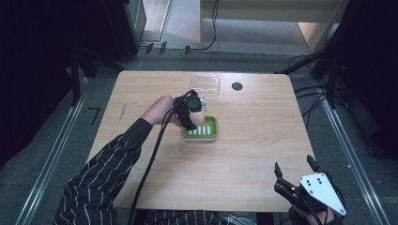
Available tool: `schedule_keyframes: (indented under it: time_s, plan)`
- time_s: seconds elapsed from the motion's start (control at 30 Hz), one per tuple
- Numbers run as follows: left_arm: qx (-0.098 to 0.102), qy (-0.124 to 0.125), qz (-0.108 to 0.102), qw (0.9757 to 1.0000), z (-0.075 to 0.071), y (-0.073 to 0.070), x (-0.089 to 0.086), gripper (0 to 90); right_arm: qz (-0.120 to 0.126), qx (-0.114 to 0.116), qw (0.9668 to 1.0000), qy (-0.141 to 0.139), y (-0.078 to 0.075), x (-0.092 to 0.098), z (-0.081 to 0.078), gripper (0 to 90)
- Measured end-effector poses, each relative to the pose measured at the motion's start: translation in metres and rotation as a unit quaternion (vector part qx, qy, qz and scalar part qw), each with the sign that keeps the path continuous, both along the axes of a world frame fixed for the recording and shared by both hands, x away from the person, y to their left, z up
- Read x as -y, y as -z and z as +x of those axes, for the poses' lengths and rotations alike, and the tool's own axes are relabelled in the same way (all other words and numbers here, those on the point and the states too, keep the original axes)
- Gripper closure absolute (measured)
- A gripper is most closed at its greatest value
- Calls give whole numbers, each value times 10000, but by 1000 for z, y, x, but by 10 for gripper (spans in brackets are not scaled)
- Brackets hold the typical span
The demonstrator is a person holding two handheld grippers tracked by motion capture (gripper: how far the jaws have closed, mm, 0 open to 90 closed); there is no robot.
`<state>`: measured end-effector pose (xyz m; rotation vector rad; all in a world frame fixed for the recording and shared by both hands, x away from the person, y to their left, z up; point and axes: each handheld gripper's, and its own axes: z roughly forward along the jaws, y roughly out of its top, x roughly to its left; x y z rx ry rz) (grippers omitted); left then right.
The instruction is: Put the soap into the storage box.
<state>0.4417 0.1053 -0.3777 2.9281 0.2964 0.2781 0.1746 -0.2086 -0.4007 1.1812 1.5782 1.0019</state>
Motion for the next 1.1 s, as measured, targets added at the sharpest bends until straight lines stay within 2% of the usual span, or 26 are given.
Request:
schedule_keyframes:
  time_s: [0.2,0.63,1.1]
  plan:
    - [-76,51,65,9999,4,6,4,335,-9,3,10000,11,0,0,-1,134]
    - [-101,130,127,9998,10,16,13,335,-20,1,10000,61,0,2,-3,134]
    - [-193,218,98,9995,17,31,21,334,-24,-3,10000,67,0,2,-3,134]
